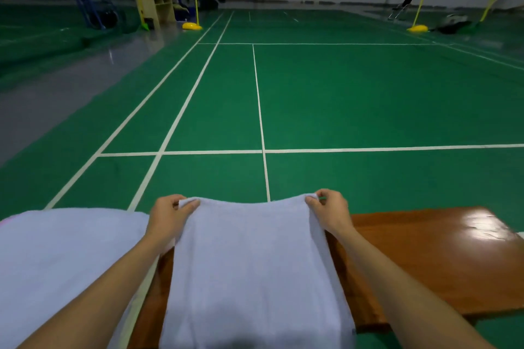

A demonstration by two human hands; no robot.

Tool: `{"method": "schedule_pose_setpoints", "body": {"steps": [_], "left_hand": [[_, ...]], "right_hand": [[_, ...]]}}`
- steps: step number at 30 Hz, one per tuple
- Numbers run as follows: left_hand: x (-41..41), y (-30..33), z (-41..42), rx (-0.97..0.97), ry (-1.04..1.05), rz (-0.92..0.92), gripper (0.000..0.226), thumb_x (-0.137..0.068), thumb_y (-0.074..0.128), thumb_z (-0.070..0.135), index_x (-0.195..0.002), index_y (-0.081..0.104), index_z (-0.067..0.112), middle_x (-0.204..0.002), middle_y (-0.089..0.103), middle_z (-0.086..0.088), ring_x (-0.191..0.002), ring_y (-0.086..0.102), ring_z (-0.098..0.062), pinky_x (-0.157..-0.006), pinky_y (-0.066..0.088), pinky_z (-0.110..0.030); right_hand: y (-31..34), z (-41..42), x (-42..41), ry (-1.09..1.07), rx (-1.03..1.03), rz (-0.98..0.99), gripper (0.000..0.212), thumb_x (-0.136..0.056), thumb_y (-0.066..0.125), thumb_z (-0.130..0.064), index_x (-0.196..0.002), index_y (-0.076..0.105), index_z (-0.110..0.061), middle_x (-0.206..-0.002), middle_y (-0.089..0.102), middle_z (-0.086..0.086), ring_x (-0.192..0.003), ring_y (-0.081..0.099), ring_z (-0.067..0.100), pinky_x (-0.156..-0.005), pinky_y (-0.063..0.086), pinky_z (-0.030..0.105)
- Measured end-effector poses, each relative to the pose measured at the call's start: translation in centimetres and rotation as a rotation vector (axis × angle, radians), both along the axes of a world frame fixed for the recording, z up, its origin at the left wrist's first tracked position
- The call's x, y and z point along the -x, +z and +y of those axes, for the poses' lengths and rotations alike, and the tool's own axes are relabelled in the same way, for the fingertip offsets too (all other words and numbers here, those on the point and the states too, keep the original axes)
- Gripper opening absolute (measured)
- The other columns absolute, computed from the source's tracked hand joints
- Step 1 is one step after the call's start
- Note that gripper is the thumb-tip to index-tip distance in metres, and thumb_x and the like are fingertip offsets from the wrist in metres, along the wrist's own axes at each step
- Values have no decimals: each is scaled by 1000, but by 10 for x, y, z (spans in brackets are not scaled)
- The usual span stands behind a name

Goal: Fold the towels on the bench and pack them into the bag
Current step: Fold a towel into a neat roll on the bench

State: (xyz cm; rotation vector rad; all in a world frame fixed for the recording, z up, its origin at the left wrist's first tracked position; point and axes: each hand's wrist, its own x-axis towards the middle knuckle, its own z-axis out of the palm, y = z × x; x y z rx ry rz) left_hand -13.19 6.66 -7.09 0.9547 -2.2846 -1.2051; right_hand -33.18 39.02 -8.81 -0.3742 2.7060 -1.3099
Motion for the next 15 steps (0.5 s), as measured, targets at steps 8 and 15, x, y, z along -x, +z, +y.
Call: {"method": "schedule_pose_setpoints", "body": {"steps": [8, 15], "left_hand": [[-28, 7, 21, 39, -120, -41, 29, -88, 85, 40, -109, 67, 33, -97, 76, 15, -92, 72, -7, -84, 61, -41], [-75, 13, 110, 60, -481, -64, 17, -88, 82, 40, -102, 74, 40, -92, 77, 24, -84, 74, -1, -84, 63, -46]], "right_hand": [[-5, 50, -77, -100, -346, 77, 31, -99, 68, -42, -119, 64, -19, -106, 73, -4, -94, 69, 22, -74, 53, 35], [-4, 90, -136, 33, -448, -270, 44, -87, 80, -39, -57, 53, -22, -49, 47, -7, -43, 41, 11, -51, 36, 25]]}}
